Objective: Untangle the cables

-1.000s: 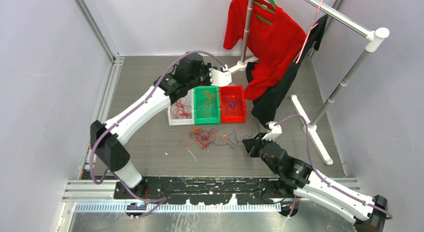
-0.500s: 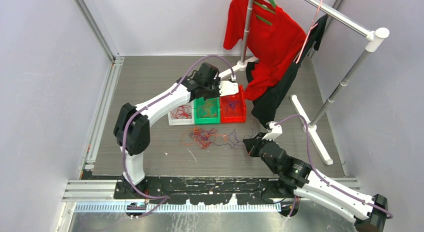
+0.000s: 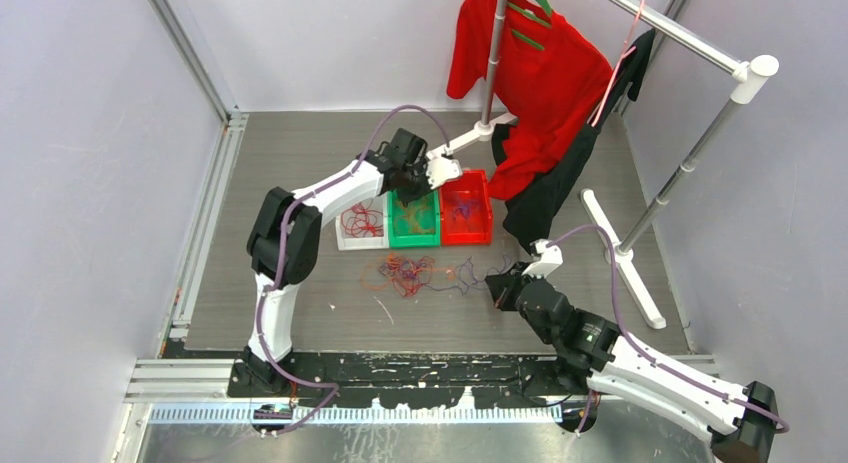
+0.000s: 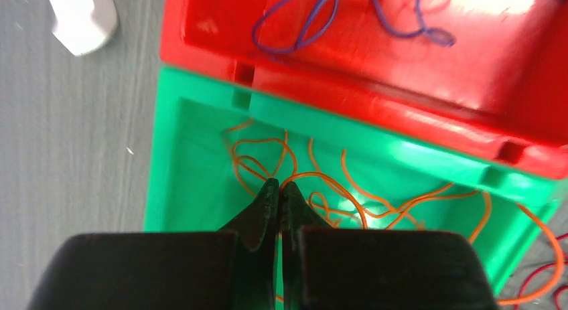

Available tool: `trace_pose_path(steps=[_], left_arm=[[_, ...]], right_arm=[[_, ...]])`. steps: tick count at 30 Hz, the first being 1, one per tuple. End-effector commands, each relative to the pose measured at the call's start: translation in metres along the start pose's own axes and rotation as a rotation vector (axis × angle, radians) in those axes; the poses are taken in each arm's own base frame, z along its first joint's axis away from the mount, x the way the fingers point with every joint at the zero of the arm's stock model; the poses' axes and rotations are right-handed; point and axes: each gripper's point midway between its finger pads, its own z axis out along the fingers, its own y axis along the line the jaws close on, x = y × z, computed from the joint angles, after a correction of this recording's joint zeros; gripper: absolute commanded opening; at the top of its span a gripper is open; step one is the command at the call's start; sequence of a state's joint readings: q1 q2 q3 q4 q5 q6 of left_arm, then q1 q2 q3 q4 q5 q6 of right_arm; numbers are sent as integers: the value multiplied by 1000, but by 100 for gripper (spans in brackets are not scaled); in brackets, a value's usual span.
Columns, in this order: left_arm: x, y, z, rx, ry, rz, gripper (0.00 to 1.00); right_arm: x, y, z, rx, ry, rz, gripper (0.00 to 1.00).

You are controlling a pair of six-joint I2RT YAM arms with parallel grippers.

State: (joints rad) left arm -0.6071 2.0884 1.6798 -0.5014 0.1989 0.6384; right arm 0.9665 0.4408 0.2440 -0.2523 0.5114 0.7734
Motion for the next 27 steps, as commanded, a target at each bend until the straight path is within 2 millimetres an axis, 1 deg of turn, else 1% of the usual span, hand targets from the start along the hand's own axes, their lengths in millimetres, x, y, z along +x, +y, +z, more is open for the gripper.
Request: trace_pose_path(steps=[1, 3, 4, 5, 8, 9, 10, 13, 15, 16, 19, 20, 23, 25, 27], left_arm=[[8, 5, 5, -22, -6, -25, 0], [8, 6, 2, -25, 1, -32, 7], [6, 6, -3, -22, 4, -31, 13], [3, 6, -8, -17, 4, -22, 21], [-10, 5, -33, 16, 6, -14, 55], [-15, 5, -42, 25, 2, -9, 64], [-20, 5, -52, 34, -5, -5, 68], [-30, -3, -78, 82, -7, 4, 82], [-29, -13, -93, 134, 9, 16, 96], [-29, -16, -101, 150, 19, 20, 100], [-33, -24, -127, 193, 23, 13, 99], [-40, -24, -142, 200, 4, 13, 100], [-54, -37, -174, 249, -42, 3, 99], [-61, -58, -191, 332, -83, -27, 100], [-62, -88, -202, 450, -122, -77, 99]], right_arm=[[-30, 28, -2, -64, -72, 64, 1], [-32, 32, -2, -76, -72, 67, 1], [-32, 35, -1, -85, -71, 67, 1], [-33, 37, -1, -92, -70, 67, 1], [-34, 43, -1, -110, -65, 66, 1], [-36, 45, -1, -116, -65, 67, 1], [-36, 47, -1, -124, -63, 67, 1], [-39, 52, -3, -142, -62, 67, 1], [-42, 56, -5, -156, -64, 64, 1], [-43, 59, -6, -166, -63, 61, 1], [-49, 70, -11, -208, -62, 61, 1], [-51, 74, -12, -224, -61, 60, 1], [-58, 88, -18, -276, -53, 55, 1], [-62, 101, -22, -324, -44, 56, 1], [-70, 120, -29, -393, -33, 61, 1]])
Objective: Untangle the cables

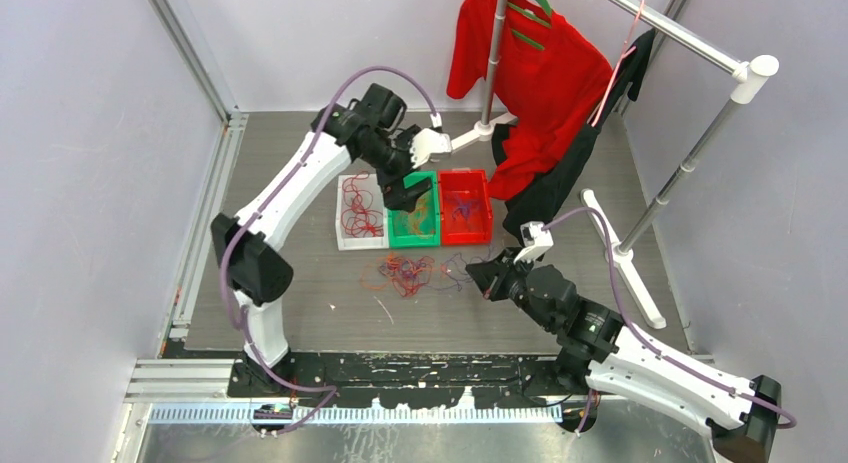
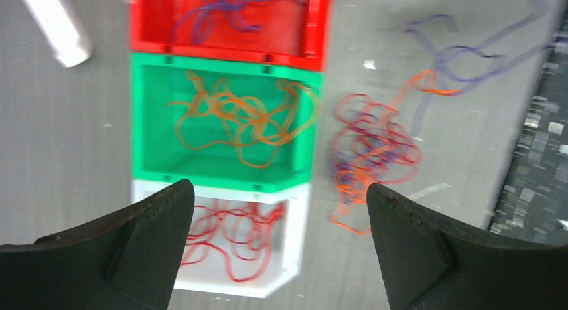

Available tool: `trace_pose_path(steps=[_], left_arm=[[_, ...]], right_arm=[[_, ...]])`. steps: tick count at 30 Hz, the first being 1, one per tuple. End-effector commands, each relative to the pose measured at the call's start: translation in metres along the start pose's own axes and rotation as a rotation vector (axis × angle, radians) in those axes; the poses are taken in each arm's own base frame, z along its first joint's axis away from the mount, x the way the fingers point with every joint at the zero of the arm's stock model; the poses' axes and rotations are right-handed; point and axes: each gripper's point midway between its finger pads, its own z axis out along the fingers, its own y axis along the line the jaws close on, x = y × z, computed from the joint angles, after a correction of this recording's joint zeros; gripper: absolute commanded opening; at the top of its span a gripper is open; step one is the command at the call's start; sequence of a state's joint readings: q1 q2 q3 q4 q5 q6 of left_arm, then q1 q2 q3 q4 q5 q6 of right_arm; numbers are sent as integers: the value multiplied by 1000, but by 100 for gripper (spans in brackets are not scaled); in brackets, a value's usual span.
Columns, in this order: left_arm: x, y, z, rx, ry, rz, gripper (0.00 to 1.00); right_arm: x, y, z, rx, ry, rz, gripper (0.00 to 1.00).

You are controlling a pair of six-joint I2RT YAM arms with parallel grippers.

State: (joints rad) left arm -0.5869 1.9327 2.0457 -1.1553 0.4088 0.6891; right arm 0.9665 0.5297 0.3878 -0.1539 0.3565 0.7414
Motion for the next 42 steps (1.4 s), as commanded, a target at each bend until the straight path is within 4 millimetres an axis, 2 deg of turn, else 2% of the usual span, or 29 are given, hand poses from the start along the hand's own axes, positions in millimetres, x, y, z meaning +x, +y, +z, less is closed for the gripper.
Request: trace_pose_path(steps=[1, 4, 7, 9, 13, 18, 20, 23, 26, 28, 30, 35, 37, 42], left_arm=[[-7, -85, -38, 280, -105, -88, 98], [5, -118, -27, 367, -140, -123, 95], [16, -138, -20, 424, -154, -159, 93], [14, -145, -18, 454, -168, -192, 92], [-3, -144, -19, 461, -226, -213, 91], [-15, -138, -9, 444, -259, -256, 88], [-22, -145, -14, 493, -290, -283, 84], [-31, -159, -25, 576, -322, -324, 83], [-34, -161, -30, 567, -316, -371, 80], [-35, -157, -28, 537, -310, -416, 73], [-34, -149, -22, 486, -303, -479, 60], [-34, -154, -23, 500, -305, -528, 49], [-31, -161, -27, 525, -304, -530, 52], [-18, -171, -38, 585, -309, -604, 84]], right_arm=[[-37, 64, -9, -213, -37, 23, 1], [-53, 90, -15, -286, -38, 33, 1], [-70, 114, -25, -357, -48, 43, 1], [-80, 126, -31, -393, -52, 46, 1], [-97, 147, -42, -453, -65, 57, 1], [-120, 165, -55, -494, -88, 65, 1], [-125, 170, -59, -499, -88, 66, 1], [-130, 174, -63, -503, -80, 68, 1], [-133, 178, -69, -498, -53, 58, 1], [-140, 184, -75, -506, -44, 57, 1], [-143, 189, -78, -509, -30, 58, 1], [-153, 200, -84, -524, -16, 59, 1], [-157, 205, -86, -525, -9, 50, 1], [-171, 217, -86, -533, -29, 40, 1]])
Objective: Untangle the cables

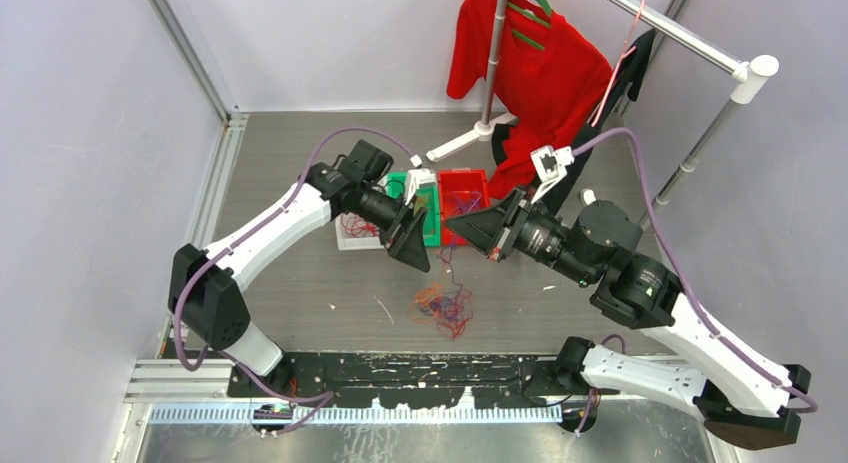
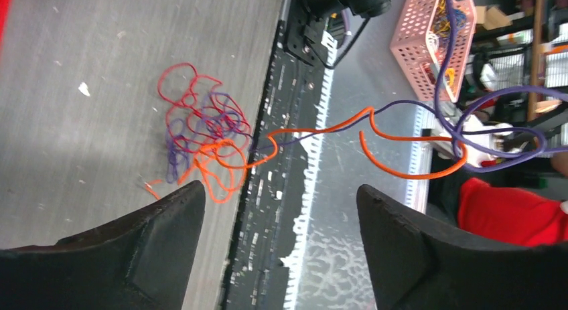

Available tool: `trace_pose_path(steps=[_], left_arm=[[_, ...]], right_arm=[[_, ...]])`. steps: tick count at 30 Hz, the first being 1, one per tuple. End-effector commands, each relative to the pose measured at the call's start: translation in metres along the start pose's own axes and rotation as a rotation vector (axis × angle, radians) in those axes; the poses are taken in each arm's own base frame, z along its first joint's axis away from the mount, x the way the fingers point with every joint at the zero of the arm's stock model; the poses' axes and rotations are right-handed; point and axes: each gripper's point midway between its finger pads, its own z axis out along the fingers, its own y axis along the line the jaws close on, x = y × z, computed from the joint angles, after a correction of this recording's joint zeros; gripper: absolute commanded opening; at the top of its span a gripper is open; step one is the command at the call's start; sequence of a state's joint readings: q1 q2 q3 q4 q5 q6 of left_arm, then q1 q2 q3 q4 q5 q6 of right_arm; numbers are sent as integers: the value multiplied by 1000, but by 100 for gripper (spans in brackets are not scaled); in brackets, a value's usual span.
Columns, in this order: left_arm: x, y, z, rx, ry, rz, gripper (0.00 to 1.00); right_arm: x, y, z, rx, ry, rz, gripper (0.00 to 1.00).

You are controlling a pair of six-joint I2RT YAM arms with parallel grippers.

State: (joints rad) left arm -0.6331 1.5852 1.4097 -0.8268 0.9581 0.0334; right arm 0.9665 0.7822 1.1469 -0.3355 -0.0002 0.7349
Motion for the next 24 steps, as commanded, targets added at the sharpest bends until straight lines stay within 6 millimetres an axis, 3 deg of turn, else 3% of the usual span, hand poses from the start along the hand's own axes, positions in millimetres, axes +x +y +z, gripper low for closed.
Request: trace_pose_path(steps=[1, 6, 9, 11, 14, 19, 24], left_arm=[[-2, -23, -21, 73, -72, -24, 90], [-16, -21, -59, -10, -187, 29, 97], [-25, -28, -75, -111, -292, 209, 96], [-41, -34, -84, -192, -429, 362, 95], [-44, -26, -84, -325, -514, 442, 93], [-36, -22, -60, -326, -504, 473, 91], [-37, -1, -52, -394, -514, 495, 88]], right_arm=[[-24, 26, 0, -57, -41, -26, 1], [-41, 39, 14, -73, -68, -39, 1], [-53, 53, 24, -100, -85, -42, 1], [-61, 61, 31, -117, -105, -36, 1], [-70, 69, 41, -139, -126, -28, 1], [-76, 83, 60, -187, -126, -27, 1], [-86, 97, 56, -222, -136, -47, 1]])
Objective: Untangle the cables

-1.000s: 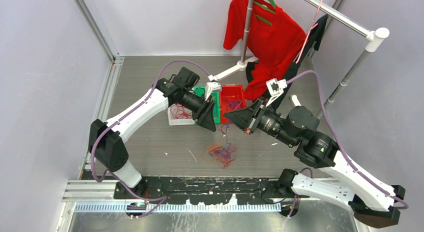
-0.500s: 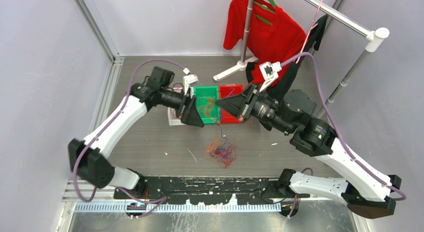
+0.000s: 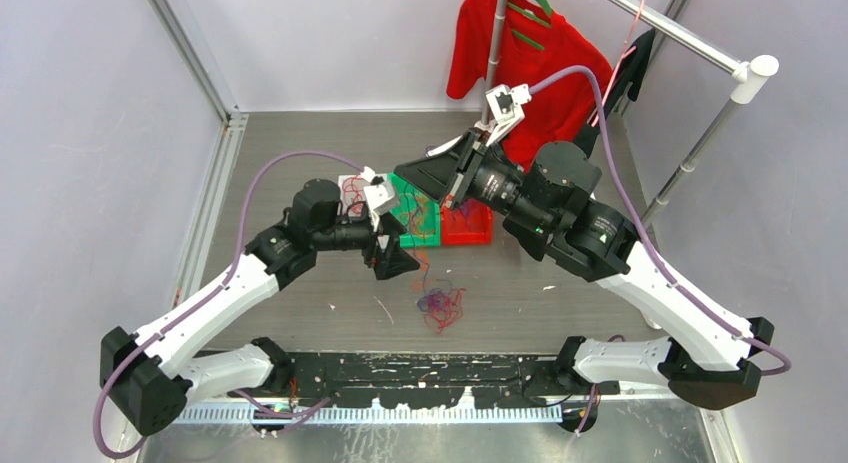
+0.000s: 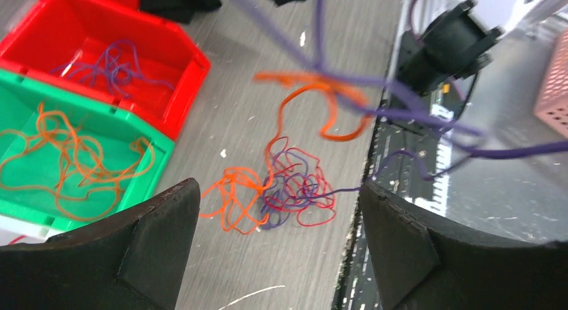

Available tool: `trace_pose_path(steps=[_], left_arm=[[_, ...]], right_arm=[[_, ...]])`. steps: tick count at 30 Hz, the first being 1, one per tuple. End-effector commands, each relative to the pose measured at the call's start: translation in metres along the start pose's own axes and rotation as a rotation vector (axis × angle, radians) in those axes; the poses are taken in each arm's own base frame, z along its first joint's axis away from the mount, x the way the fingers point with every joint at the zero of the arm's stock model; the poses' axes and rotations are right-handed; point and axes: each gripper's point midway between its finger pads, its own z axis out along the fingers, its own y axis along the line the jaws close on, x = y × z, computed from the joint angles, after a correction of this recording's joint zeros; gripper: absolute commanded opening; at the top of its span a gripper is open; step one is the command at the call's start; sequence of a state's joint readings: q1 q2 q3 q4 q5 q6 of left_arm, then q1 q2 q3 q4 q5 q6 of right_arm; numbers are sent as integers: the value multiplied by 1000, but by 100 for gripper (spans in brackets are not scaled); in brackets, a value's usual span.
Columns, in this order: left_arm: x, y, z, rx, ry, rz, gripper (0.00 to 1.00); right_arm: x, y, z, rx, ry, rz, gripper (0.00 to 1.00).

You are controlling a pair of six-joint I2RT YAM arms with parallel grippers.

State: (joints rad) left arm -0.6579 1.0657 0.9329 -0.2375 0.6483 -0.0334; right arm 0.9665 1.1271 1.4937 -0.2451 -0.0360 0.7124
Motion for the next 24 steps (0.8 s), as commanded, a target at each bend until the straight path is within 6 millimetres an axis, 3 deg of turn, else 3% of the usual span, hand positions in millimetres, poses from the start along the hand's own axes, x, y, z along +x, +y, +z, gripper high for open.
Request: trace_pose_path(steps=[1, 7, 17, 20, 24], left_arm=[[-22, 23, 6, -102, -99, 112, 86], [-17, 25, 13, -98, -123, 76, 74], [-29, -9, 24, 102, -163, -43, 77], [-30, -15, 28, 143, -153, -40, 67], [-18, -19, 29, 164, -134, -16, 42]], right_arm=[[-40, 45, -17, -136, -99, -26, 1], [-44, 48, -25, -149, -117, -23, 1], [-48, 64, -28, -226, -127, 25, 1], [-50, 68, -30, -244, -137, 32, 1], [-54, 69, -35, -245, -155, 18, 1]])
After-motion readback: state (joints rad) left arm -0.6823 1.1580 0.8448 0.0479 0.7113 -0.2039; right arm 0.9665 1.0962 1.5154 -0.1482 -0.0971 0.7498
